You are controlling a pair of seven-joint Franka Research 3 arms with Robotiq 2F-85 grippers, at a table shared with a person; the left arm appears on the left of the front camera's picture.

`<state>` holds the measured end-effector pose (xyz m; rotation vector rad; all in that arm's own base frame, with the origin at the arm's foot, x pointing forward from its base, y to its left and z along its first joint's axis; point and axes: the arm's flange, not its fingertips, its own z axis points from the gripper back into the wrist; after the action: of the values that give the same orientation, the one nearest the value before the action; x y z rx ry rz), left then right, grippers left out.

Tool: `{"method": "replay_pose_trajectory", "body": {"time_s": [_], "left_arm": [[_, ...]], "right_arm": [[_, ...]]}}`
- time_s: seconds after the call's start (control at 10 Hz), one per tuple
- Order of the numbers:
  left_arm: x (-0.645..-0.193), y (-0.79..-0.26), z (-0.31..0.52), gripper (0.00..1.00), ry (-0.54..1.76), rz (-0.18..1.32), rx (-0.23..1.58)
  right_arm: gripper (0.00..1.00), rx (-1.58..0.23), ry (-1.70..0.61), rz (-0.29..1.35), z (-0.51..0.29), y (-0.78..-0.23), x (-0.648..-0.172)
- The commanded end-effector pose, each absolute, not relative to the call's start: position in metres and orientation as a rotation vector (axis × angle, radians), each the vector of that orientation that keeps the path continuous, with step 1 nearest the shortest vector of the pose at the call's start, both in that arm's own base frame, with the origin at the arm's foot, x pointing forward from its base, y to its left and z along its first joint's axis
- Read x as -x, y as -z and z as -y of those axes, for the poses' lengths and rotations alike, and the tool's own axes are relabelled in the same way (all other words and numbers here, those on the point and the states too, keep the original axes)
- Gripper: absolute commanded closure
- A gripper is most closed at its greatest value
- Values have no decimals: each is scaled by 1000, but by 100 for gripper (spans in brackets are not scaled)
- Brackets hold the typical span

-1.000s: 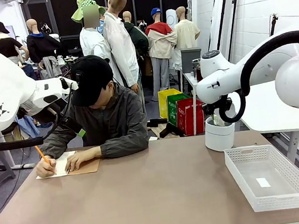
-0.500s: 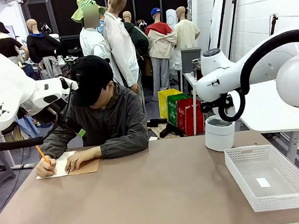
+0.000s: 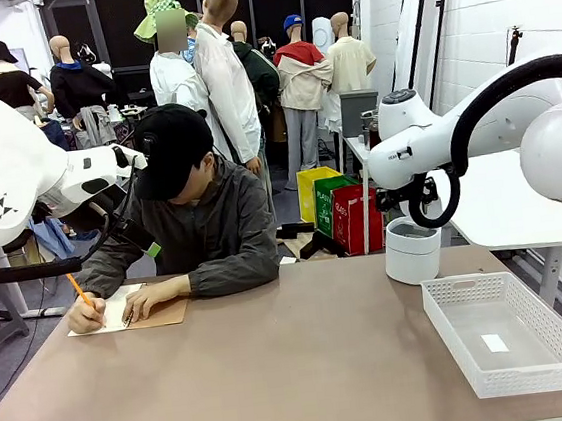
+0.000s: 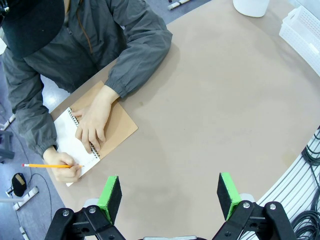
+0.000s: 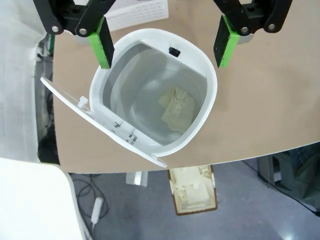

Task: Sort the paper based on its condition.
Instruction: If a person hands you a paper, place it in the Organizing basket , and if it's crumpled, put it in the Trash can.

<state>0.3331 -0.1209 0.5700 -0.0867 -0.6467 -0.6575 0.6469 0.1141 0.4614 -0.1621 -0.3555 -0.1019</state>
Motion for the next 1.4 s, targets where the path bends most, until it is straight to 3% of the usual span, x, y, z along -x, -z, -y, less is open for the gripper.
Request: {"method": "replay_pose_trajectory", "body": {"time_s": [0.0, 0.4, 0.9, 1.3], "left_arm": [[-333, -570, 120, 0, 657, 645, 85], [-333, -570, 120, 0, 657, 645, 85], [-333, -570, 120, 0, 657, 645, 85], [-333, -570, 120, 0, 657, 645, 85]], "right_arm": [[0, 176, 94, 358, -113, -460, -647], [0, 162, 102, 356, -114, -461, -647], [0, -1, -324, 299, -183, -516, -557], [0, -141, -753, 326, -201, -522, -483]]}}
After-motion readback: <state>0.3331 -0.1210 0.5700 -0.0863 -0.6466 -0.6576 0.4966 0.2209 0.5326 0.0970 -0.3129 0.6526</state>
